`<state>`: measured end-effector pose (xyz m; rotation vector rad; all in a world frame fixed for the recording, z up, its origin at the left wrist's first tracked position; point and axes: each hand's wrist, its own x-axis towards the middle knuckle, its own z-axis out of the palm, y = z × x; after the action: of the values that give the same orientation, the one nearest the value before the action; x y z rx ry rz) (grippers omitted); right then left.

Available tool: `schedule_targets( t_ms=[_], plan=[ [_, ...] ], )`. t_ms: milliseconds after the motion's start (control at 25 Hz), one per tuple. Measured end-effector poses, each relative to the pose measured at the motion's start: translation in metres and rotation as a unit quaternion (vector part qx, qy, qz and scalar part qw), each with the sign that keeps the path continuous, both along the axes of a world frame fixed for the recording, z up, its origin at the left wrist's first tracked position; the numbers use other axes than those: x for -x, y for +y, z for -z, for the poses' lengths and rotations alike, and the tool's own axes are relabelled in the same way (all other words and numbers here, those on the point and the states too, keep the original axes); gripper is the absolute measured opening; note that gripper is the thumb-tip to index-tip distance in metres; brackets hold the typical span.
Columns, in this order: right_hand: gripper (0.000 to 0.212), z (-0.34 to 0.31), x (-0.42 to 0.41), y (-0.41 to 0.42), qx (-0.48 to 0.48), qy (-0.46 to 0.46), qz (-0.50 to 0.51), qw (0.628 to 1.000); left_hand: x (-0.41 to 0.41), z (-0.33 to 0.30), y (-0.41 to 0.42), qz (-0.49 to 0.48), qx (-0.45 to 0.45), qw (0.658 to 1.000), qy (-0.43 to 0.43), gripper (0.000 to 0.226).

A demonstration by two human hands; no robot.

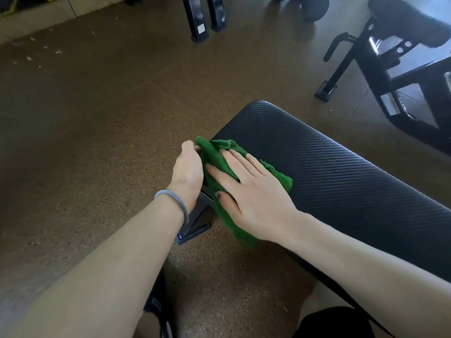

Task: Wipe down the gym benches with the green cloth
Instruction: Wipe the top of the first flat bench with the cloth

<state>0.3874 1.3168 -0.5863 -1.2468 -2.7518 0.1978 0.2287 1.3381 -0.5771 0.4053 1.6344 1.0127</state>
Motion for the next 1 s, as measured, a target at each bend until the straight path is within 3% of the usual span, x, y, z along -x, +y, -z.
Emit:
schedule_targets(
  t_ms=[160, 400, 480, 640, 800, 920, 1000],
  plan=[
    [0.048, -0.004, 0.017, 0.069, 0.031, -0.011, 0.001, 0.999, -0.012, 0.000, 0.004, -0.032, 0.018, 0.999, 0.030, 0.053],
    [0.045, -0.002, 0.014, 0.165, 0.013, -0.021, 0.094, 0.995, -0.021, 0.006, 0.010, -0.083, -0.002, 0.992, 0.097, 0.048],
    [0.048, -0.008, -0.011, 0.174, 0.035, -0.002, 0.172, 0.984, -0.022, 0.007, 0.010, -0.081, -0.003, 0.992, 0.095, 0.042],
    [0.055, -0.020, -0.095, 0.152, 0.142, -0.024, 0.372, 0.917, -0.027, 0.004, 0.008, -0.085, -0.010, 0.990, 0.116, 0.036],
    [0.052, -0.029, -0.133, 0.106, 0.138, -0.044, 0.428, 0.892, -0.024, 0.000, 0.003, -0.068, -0.008, 0.991, 0.111, 0.036],
    [0.044, -0.025, -0.098, 0.128, 0.118, -0.016, 0.436, 0.892, -0.023, -0.004, 0.006, -0.053, 0.007, 0.993, 0.106, 0.035],
    [0.046, -0.015, -0.054, 0.148, 0.087, -0.009, 0.401, 0.912, -0.024, -0.007, 0.008, -0.060, 0.012, 0.992, 0.112, 0.035]
  ],
)
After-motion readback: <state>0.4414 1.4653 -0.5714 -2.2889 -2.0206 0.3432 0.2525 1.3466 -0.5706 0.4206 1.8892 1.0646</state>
